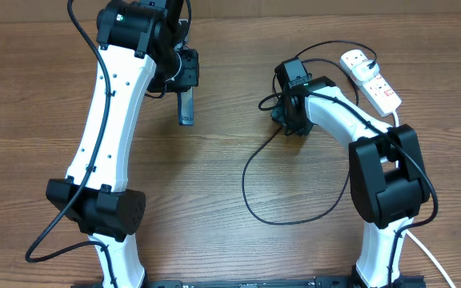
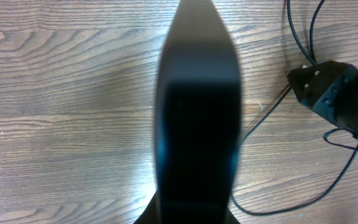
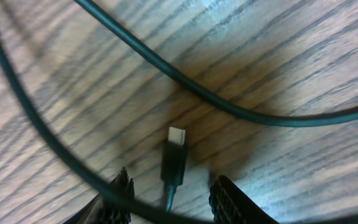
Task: Plug charger to phone and switch on socket
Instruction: 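Grasp the USB-C plug end of the black cable with the right gripper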
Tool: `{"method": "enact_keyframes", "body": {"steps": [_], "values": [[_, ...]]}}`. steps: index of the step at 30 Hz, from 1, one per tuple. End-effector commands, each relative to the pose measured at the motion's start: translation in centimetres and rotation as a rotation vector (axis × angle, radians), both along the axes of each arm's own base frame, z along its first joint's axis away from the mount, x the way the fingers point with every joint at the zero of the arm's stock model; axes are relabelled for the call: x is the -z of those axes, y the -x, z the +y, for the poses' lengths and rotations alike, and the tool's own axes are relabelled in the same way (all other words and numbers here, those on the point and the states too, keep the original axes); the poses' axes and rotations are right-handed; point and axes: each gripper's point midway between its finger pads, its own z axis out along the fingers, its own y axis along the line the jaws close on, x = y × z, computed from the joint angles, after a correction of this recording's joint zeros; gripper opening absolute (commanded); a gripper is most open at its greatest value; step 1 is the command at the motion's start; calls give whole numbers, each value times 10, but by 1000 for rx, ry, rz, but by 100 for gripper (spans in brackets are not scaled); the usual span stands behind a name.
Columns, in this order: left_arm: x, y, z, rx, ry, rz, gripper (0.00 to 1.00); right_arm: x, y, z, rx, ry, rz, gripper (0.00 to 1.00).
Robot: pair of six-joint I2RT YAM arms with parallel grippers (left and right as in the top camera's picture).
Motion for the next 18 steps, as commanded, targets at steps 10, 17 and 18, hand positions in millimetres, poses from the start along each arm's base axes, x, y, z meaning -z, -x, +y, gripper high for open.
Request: {"method": "enact_keyframes", "body": {"steps": [10, 17, 18], "values": [[-1, 0, -1, -5, -5, -7, 4, 6, -4, 0, 17, 6, 2, 29], [-1, 0, -1, -5, -5, -6, 4, 7, -4, -2, 22, 4, 4, 15], [-1, 0, -1, -5, -5, -6, 4, 7, -4, -2, 22, 4, 4, 15]]}}
